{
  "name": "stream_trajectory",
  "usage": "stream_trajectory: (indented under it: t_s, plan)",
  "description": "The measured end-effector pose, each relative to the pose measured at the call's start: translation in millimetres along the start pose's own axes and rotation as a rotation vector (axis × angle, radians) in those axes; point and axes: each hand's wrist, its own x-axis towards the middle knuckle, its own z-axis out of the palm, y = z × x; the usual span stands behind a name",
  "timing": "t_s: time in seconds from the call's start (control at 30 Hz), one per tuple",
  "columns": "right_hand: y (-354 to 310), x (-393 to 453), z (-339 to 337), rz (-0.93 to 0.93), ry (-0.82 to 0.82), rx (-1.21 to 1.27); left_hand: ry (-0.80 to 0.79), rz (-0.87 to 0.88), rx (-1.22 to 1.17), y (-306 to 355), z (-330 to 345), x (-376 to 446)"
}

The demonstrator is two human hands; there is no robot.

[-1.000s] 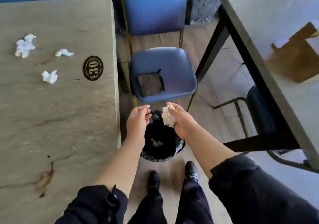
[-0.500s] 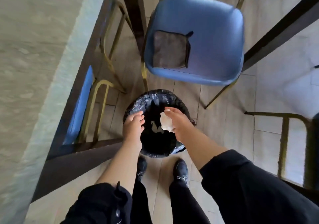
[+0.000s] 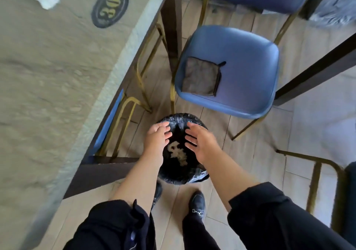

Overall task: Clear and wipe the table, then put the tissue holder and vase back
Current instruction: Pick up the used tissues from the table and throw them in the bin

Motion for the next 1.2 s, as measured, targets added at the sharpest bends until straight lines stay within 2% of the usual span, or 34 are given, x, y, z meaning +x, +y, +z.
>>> stream_trajectory:
  t_s: [0.37,0.6,0.63,0.77,0.87,0.93,1.1,1.2]
  plan:
    - [-141.8,-138.6,71.1,-0.234,-0.098,0.031,-0.097,0.318,-0.120,171.7,-13.1,-113.4]
    - [-195.2,-148.3,147.3,-0.269,-0.172,0.015,0.057,0.488,-0.106,249.6,-64.5,-84.9]
    - [-200.1,-145.1,161.2,-0.268,-0.189,0.014,0.117,0.544,-0.025,258.4,-76.4,-73.2]
    - [-214.2,-126.0,219.3,-0.272,-0.257,0.029,0.428,0.895,0.600,288.7,-123.5,-17.6]
    - [-219.5,-106.7,260.1,-0.273,-0.287,0.045,0.461,0.934,0.883,308.2,-147.9,25.6]
    - [-221.4,-91.1,281.7,-0.285,-0.278,0.022,0.427,0.910,0.958,314.5,-156.7,47.0]
    - [-230.1,-70.9,319.9,-0.295,-0.286,0.005,0.334,0.978,1.024,316.4,-164.8,85.3]
    - [-238.0,-65.6,339.0,-0.329,-0.287,-0.060,0.297,0.975,0.817,322.8,-163.9,96.7]
